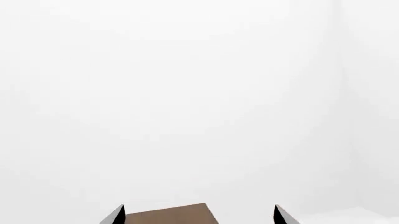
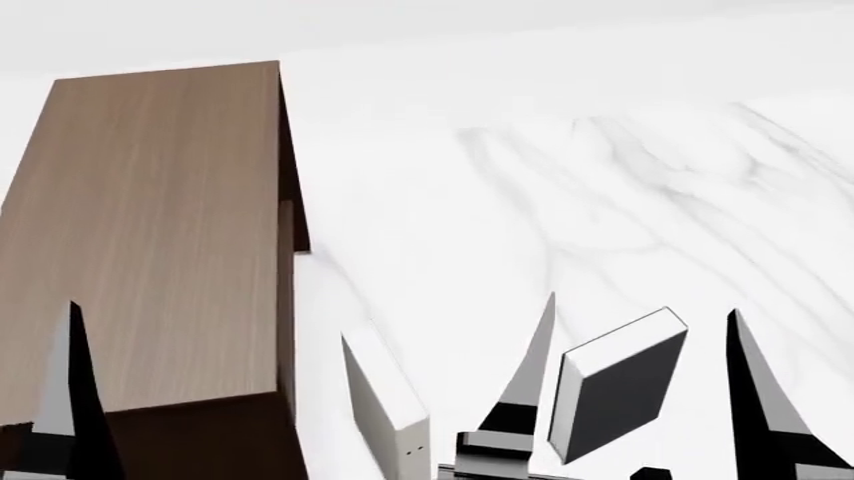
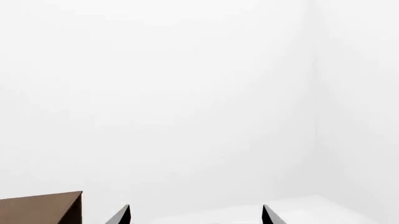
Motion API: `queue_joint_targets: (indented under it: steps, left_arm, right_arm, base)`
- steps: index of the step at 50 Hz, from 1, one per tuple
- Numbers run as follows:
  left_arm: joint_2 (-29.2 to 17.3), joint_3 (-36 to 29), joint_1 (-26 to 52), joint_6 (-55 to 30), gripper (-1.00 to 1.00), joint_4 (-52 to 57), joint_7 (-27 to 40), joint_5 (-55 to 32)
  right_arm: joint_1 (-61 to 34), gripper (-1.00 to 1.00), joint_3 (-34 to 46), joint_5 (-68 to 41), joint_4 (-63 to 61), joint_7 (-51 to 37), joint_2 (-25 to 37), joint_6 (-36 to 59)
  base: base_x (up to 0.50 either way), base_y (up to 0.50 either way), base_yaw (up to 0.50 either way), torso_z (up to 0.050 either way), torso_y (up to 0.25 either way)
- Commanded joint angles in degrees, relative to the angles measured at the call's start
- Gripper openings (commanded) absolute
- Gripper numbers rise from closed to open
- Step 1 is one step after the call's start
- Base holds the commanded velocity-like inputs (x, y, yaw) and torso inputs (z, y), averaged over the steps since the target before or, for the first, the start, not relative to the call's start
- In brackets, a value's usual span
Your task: Pick up the book in the middle and place it on the cabinet shelf.
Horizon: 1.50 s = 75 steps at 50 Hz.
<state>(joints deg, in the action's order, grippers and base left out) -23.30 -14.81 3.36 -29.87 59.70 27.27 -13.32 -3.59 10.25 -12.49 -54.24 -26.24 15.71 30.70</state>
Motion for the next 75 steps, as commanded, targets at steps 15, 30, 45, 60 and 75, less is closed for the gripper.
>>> queue_joint_targets:
  steps: [15,30,45,60,75]
  left_arm:
    - [-4.7,-1.6,1.1,2.9,1.00,-0.3,6.4,-4.7]
    - [-6.8,-1.7,2.2,0.9,1.00,-0.3,10.7,-8.9]
    - [-8.0,-2.7,2.8,2.3,1.00,-1.3,12.0,-9.7]
    - [-8.6,-3.2,3.0,3.1,1.00,-1.4,12.8,-10.4]
    - [-9.1,-3.6,1.8,7.2,1.00,-3.3,12.5,-9.1]
  right_arm:
    - [0.2,1.00,0.4,-0.6,0.9,-0.7,0.7,-0.8]
    - [-23.0,1.00,-1.9,-5.6,5.1,-4.0,-2.5,20.0]
    - [-54.0,1.00,4.3,-0.7,44.7,-1.8,-6.3,20.7]
    - [-73.2,1.00,6.9,5.1,85.9,-5.7,-12.2,10.3]
    - [-87.1,1.00,3.0,0.7,129.1,-18.6,-15.5,-5.1]
  base:
    - [0.00,0.00,0.00,0.030,-0.118]
    - [0.00,0.00,0.00,0.000,0.000]
    - [0.00,0.00,0.00,0.000,0.000]
    - [0.00,0.00,0.00,0.000,0.000]
    - [0.00,0.00,0.00,0.000,0.000]
